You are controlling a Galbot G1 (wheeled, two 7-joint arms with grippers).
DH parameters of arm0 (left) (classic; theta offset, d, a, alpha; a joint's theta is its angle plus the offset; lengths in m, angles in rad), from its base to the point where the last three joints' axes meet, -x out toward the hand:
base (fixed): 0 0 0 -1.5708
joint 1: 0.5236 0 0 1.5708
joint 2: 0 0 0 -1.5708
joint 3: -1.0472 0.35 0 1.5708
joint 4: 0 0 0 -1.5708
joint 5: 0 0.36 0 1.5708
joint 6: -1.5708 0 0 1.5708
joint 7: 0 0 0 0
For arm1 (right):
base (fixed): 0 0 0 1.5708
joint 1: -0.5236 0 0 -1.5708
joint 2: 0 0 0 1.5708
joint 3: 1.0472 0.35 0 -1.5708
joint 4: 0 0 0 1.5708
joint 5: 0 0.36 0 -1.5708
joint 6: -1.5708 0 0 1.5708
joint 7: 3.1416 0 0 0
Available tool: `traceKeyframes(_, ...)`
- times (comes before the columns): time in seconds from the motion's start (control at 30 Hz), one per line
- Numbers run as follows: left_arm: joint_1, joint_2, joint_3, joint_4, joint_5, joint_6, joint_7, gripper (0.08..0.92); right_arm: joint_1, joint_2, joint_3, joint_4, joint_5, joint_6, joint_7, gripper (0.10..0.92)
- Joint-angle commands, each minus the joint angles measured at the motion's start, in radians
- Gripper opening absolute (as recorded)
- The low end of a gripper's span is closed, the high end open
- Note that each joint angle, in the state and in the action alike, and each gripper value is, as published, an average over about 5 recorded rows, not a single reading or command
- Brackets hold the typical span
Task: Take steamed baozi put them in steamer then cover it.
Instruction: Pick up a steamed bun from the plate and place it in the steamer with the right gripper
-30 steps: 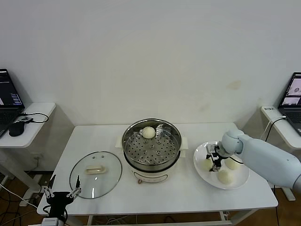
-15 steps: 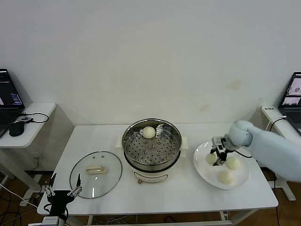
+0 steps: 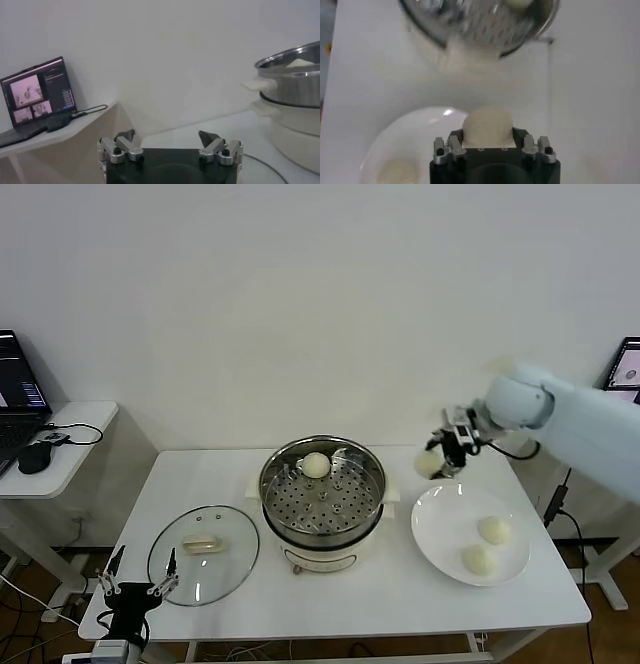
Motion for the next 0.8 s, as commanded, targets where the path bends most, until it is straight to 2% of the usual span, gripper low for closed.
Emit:
traceKeyframes(0.03, 0.005, 0.0, -0.009, -0.005, -0.006, -0.001, -0.001, 0.823, 0.112, 0.345, -0.088, -0.034, 0.271, -0.132, 0.121, 0.628)
traceKeyframes(0.33, 0.001, -0.008, -0.023, -0.012, -0.011, 0.002, -0.001, 0.823, -0.039, 0.564, -0.077, -0.192, 0.25, -0.177, 0.175, 0.635)
traceKeyframes(0.8, -0.01, -0.007, -0.027, 0.008, -0.014, -0.001, 0.0, 0.823, -0.146, 0.691, -0.062, -0.339, 0.188, -0.215, 0.186, 0.636)
